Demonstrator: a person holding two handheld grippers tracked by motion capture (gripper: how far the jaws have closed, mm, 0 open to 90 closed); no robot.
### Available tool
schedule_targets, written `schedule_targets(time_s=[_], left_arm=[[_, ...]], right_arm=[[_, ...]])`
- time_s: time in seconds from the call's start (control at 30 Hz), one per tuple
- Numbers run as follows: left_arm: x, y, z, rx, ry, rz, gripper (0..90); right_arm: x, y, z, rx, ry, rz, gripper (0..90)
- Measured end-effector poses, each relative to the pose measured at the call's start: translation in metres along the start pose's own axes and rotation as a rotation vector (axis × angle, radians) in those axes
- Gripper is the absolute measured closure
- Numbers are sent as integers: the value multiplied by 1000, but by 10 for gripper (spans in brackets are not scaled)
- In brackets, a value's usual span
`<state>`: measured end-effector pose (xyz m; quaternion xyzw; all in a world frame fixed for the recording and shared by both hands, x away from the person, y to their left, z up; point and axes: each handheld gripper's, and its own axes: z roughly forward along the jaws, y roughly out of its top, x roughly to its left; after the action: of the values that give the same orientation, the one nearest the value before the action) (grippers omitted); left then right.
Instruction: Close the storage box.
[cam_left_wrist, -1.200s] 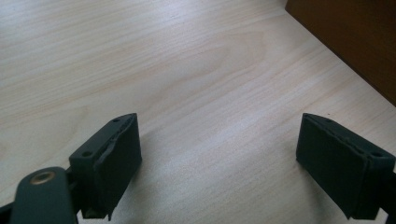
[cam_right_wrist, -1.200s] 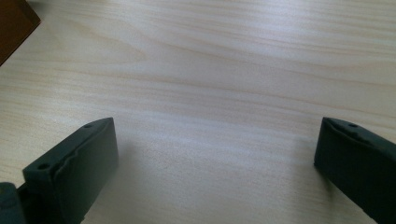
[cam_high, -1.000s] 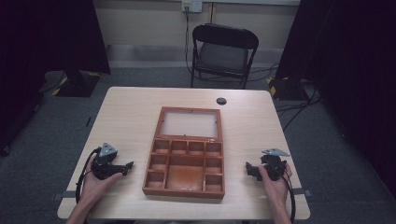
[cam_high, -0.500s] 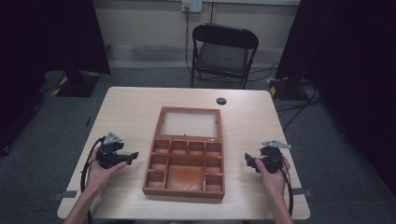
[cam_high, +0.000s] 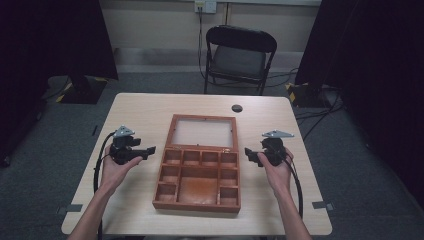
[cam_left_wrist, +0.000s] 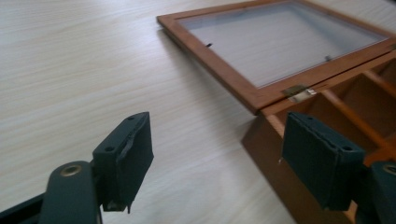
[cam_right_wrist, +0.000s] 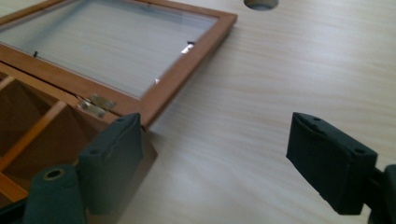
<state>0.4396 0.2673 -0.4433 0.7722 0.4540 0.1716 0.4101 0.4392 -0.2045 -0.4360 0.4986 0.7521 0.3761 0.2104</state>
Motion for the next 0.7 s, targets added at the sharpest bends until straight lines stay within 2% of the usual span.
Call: schedule_targets(time_s=[0.03,0.07,0.13,0.17,0.23,0.27,0.3,0.37,0.4,0.5,0.53,0.63,0.7], left_arm=[[1,3,2,2,-9,1,213],[1,5,3,-3,2,6,218],[0,12,7,24,-12,0,212],[-1,15,8,20,-10,5,203],[-4,23,10,25,16,41,209],[-5,28,13,21,17,42,210],[-5,34,16,14,3,31,216],[-6,38,20,14,7,40,216],[-7,43,25,25,-2,50,216],[-7,46,33,42,-13,49,219],[-6,46,40,41,-12,32,219],[-4,44,48,38,-28,-3,221],[-1,40,57,66,-36,-19,220]], right_arm=[[1,2,1,0,4,-4,174],[4,7,6,1,12,-8,173],[5,12,11,4,19,-8,172],[7,17,15,6,25,-9,170],[9,23,19,6,30,-21,165],[10,26,22,8,31,-25,163],[12,33,26,7,35,-36,173],[13,36,27,7,39,-41,176],[15,42,31,3,50,-52,166],[17,45,37,4,54,-50,171],[16,45,44,9,68,-44,163],[16,44,50,16,74,-26,157],[14,39,62,50,102,-3,163]])
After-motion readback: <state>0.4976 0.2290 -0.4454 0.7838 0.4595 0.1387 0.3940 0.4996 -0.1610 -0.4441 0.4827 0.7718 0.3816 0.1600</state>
